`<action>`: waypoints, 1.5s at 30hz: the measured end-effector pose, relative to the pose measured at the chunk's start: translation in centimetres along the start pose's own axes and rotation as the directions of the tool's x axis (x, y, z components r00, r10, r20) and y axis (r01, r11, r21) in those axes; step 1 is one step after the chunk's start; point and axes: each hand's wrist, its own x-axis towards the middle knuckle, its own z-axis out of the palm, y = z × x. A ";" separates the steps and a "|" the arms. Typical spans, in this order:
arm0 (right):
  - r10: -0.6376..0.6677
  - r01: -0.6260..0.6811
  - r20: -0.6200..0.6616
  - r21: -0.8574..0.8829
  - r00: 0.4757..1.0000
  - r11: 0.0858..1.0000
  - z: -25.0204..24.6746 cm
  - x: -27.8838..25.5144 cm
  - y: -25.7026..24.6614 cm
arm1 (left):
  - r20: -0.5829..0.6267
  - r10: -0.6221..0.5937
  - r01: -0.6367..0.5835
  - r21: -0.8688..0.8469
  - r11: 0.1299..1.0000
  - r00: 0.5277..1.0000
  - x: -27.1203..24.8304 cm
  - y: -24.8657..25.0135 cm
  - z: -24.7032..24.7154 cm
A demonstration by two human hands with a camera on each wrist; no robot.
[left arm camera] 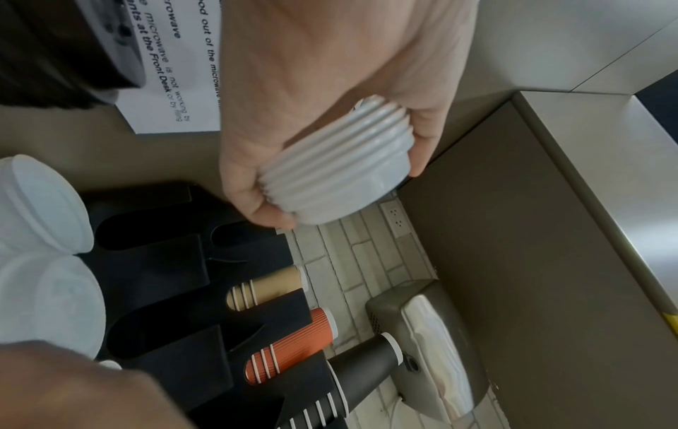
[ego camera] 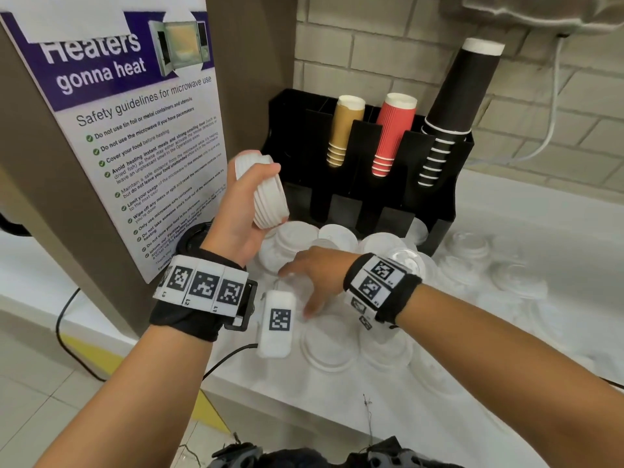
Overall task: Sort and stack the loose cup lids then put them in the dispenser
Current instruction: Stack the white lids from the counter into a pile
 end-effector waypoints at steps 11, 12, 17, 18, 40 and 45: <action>0.006 0.077 -0.237 0.340 0.972 0.937 -1.3 -0.7 1.8 | 0.024 -0.058 0.057 0.028 0.998 0.998 -0.1 0.2 -1.0; 0.034 0.108 -0.300 0.444 0.953 0.890 -1.9 -1.4 2.4 | 0.026 -0.065 0.064 0.034 0.997 0.998 -0.1 0.3 -1.2; 0.261 0.325 -0.475 0.827 0.841 0.458 -4.3 -4.8 3.5 | 0.075 -0.130 0.123 0.088 0.989 0.989 -0.4 -0.2 -0.7; 0.254 0.357 -0.491 0.829 0.833 0.430 -4.7 -5.3 3.4 | 0.094 -0.143 0.135 0.092 0.987 0.985 -0.5 -0.4 -0.4; 0.136 0.481 -0.603 0.735 0.786 0.478 -5.5 -6.5 1.0 | 0.116 -0.173 0.166 0.064 0.984 0.978 -1.4 -1.7 1.2; 0.127 0.474 -0.598 0.732 0.792 0.488 -5.5 -5.9 0.9 | 0.161 -0.182 0.170 0.089 0.981 0.970 -1.3 -1.7 0.8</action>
